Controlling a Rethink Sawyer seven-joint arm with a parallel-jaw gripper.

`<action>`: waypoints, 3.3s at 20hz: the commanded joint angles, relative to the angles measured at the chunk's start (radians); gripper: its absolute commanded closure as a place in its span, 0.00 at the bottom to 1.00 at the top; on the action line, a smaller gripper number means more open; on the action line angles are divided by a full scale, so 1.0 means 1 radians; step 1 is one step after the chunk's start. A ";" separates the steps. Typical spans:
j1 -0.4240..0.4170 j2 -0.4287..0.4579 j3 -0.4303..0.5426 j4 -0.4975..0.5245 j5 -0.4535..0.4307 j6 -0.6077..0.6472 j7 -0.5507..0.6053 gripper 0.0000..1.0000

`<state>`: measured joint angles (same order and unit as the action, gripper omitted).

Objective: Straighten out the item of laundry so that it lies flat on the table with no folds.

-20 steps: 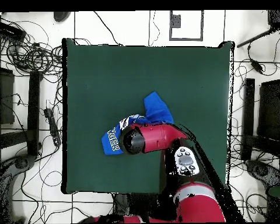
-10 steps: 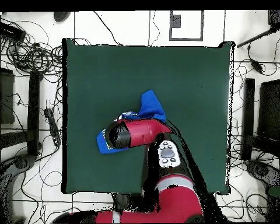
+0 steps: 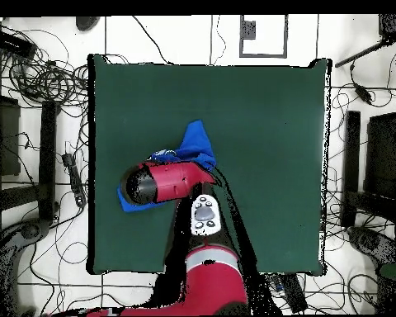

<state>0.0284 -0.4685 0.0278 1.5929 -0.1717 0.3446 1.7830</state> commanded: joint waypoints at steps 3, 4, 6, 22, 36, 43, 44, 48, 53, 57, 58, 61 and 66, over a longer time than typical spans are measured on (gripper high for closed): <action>0.069 0.045 -0.014 -0.054 0.134 0.027 0.267 0.00; 0.069 0.041 -0.018 -0.045 0.138 0.024 0.262 0.00; 0.052 0.012 -0.022 -0.006 0.134 0.022 0.239 0.00; -0.032 -0.103 -0.069 0.203 0.085 -0.070 0.209 1.00; -0.107 -0.150 -0.015 0.294 0.048 -0.124 0.136 0.00; -0.179 -0.150 0.028 0.380 0.031 -0.127 0.099 0.00; -0.190 -0.144 0.031 0.391 0.021 -0.143 0.095 0.00; -0.223 -0.123 0.040 0.420 -0.016 -0.191 0.089 0.00; -0.262 -0.086 0.057 0.445 -0.070 -0.245 0.084 0.00; -0.265 -0.080 0.067 0.457 -0.089 -0.264 0.105 0.00; -0.264 -0.079 0.069 0.460 -0.091 -0.270 0.112 0.00; -0.254 -0.085 0.080 0.465 -0.084 -0.269 0.126 0.00; -0.226 -0.111 0.082 0.468 -0.061 -0.250 0.144 0.00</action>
<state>-0.2317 -0.6120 -0.0333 1.9989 -0.2431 0.1190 1.7830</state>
